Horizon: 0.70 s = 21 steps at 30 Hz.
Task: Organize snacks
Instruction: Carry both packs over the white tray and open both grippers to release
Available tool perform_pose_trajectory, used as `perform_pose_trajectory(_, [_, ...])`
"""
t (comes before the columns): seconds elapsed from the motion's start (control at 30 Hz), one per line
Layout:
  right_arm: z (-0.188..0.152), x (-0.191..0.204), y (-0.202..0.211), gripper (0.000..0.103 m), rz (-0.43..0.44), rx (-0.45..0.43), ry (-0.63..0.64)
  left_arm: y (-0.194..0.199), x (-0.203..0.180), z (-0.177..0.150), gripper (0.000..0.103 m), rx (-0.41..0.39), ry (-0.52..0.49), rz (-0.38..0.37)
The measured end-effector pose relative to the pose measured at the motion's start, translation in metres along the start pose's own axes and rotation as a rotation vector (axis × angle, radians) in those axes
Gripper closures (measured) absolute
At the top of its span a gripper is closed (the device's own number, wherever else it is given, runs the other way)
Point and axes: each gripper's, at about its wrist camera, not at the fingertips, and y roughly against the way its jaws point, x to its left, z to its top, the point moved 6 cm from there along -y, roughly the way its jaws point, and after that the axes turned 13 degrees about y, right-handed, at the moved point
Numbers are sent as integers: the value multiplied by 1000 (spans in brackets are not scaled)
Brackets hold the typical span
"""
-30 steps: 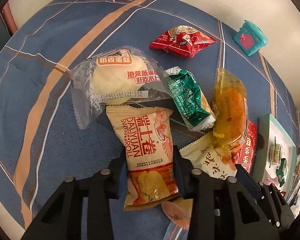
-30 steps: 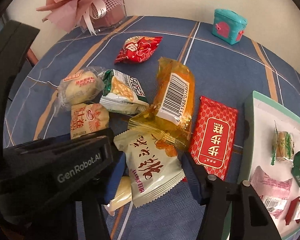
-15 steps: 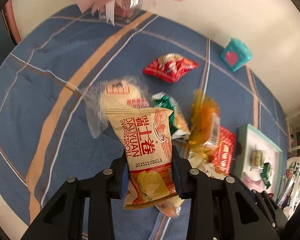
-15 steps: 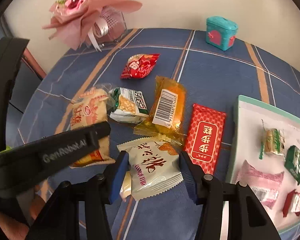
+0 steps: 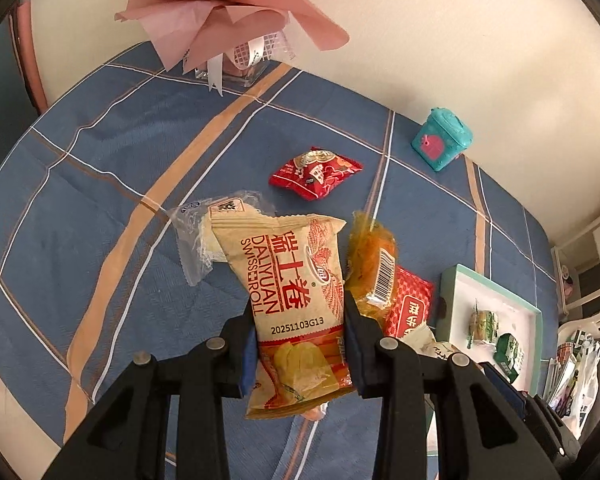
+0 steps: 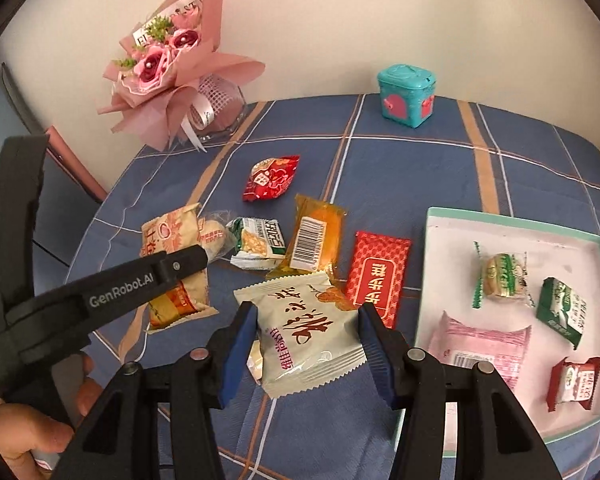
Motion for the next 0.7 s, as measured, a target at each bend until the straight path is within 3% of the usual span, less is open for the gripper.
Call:
perform_pose_trajectory(0.27, [-11, -36, 4, 48, -62, 20, -66, -4, -24, -14, 65, 19, -38, -4])
perform_pose_trajectory(0.5, [-32, -105, 19, 48, -168, 27, -199, -8, -59, -30, 65, 37, -113, -11])
perform_pose_trajectory(0.7, [-56, -167, 40, 48, -246, 14, -325, -11, -105, -62, 65, 48, -239, -36])
